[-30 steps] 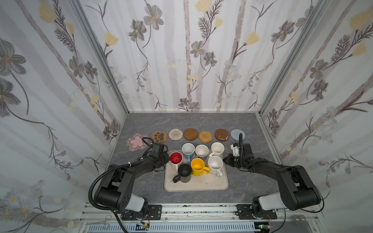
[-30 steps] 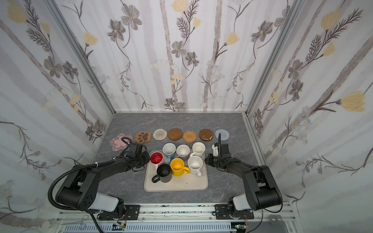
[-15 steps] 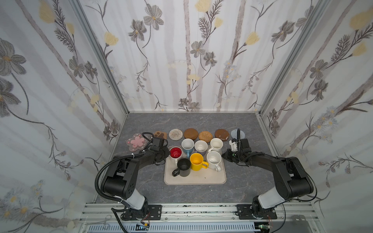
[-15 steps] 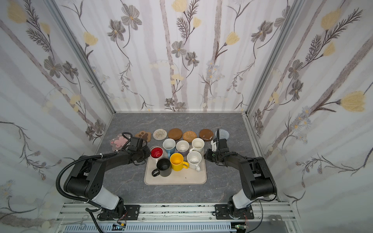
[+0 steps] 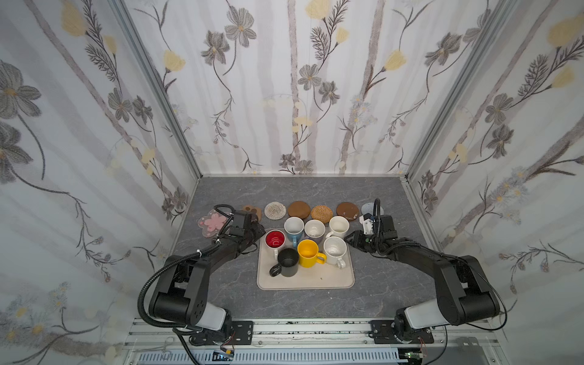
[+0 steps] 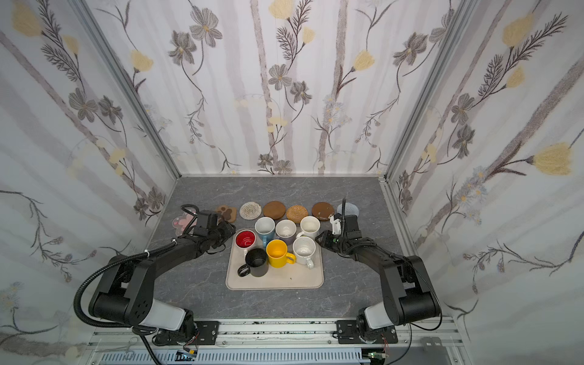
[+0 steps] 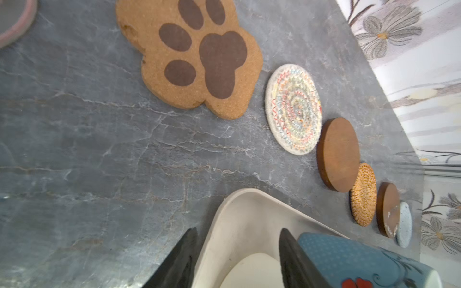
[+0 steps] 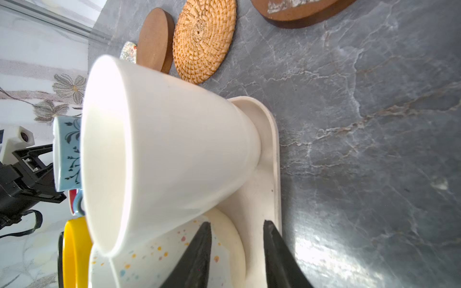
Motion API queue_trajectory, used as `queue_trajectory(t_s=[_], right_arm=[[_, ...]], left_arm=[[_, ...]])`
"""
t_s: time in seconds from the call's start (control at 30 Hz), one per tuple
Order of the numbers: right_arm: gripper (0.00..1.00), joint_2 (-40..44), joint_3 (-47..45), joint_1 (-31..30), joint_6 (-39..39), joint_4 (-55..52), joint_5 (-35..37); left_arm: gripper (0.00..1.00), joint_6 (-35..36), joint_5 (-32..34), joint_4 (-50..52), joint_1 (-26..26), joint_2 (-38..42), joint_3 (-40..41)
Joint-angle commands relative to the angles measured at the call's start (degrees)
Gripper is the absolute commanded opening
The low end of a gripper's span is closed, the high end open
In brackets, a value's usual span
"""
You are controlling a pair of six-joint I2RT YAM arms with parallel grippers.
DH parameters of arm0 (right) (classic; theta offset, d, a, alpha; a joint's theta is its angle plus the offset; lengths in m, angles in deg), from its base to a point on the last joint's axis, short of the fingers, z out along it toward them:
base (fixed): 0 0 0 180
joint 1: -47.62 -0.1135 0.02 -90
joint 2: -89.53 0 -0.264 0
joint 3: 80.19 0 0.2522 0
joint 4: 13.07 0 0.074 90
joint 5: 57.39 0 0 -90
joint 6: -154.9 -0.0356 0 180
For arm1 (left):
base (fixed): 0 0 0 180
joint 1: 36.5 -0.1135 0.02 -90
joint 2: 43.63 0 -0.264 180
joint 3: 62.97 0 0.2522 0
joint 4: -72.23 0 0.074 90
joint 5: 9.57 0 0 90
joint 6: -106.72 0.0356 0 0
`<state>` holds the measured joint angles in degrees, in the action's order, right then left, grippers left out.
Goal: Place cups on coasters
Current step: Move the tray to the center of the table, then pick up the cup from the tray.
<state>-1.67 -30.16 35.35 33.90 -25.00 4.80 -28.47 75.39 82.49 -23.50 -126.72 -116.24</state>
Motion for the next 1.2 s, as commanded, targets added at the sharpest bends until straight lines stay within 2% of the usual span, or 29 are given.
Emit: queue_trajectory(t_s=[0.0, 0.07, 0.27, 0.43, 0.67, 0.77, 1.0, 1.17], right_arm=[[0.38, 3.52, -0.6, 0.01, 0.98, -1.71, 1.8], [0.39, 6.29, -1.1, -0.08, 1.64, -3.53, 3.31], [0.41, 15.59, -1.82, -2.24, 3.91, -10.3, 9.25], [0.44, 23.74, -2.85, -5.63, 3.31, -15.4, 13.7], [0.49, 31.51, -3.71, -11.41, 2.02, -21.69, 17.45], [0.51, 33.54, -4.04, -13.92, 1.01, -23.33, 18.97], [0.64, 32.76, -5.16, -21.94, -2.24, -22.76, 21.77], [0.65, 29.67, -4.71, -25.05, -3.95, -20.82, 22.65]], left_arm=[[0.73, 1.03, 2.56, 2.18, -0.16, 3.13, -0.13], [0.82, 2.2, 3.22, 3.73, -0.26, 5.67, -0.31], [0.91, 4.61, 1.91, 9.51, -0.1, 13.08, -0.05], [0.93, 6.54, 0.93, 12.54, 1.38, 18.46, 1.3], [0.95, 10.51, 1.85, 17.48, 5.93, 20.96, 0.87], [1.0, 11.32, 3.15, 19.02, 7.9, 21.99, 0.92], [1.0, 14.8, 7.26, 24.56, 12.84, 22.64, -2.43], [1.0, 16.71, 8.0, 25.88, 13.37, 23.41, -3.96]])
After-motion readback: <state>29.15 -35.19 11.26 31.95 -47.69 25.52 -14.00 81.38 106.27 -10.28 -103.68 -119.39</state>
